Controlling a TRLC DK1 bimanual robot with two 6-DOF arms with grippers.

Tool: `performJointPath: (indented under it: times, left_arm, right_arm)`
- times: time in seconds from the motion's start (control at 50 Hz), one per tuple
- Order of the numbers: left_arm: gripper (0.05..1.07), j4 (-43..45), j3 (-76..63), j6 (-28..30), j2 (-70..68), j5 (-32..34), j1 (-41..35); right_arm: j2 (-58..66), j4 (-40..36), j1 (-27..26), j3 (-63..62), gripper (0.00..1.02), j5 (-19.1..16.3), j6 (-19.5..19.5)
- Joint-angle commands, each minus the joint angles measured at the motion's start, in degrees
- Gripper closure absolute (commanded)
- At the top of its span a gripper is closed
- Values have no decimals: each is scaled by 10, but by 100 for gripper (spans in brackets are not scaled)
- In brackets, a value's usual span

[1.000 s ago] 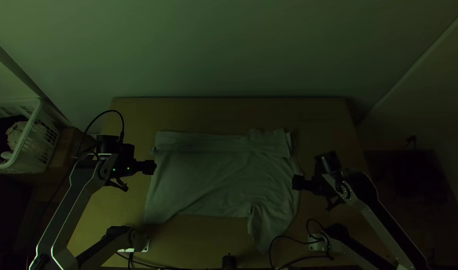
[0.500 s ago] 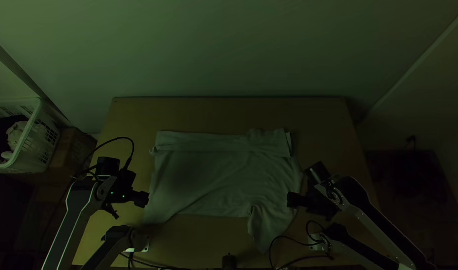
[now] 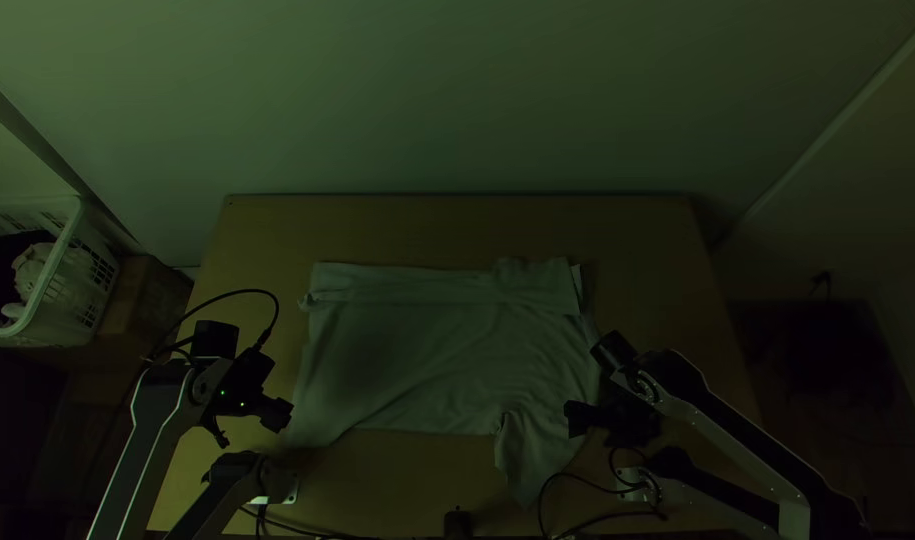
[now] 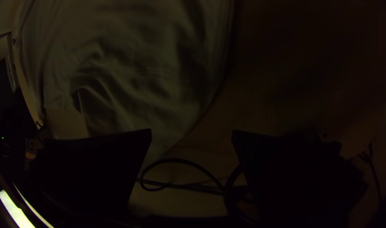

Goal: Fold the t-shirt

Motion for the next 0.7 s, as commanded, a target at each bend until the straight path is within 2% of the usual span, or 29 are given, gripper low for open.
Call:
performJointPath:
  times: [0.0,0.22,0.52,0.62,0.68]
  left_arm:
    - [10,-6,-10,20,10,-2,5]
    - [10,4,-13,37,19,-2,15]
    - [10,28,-21,62,46,-2,35]
    - [10,30,-27,67,48,-2,35]
    - [10,35,-33,70,50,-2,35]
  right_arm:
    - [33,2,7,-20,17,-16,-15]
    - [86,33,16,-28,31,-20,-30]
    - [164,42,65,-14,35,-26,-36]
    - [174,67,80,-6,63,-25,-45]
    - [174,96,87,-5,92,-13,-46]
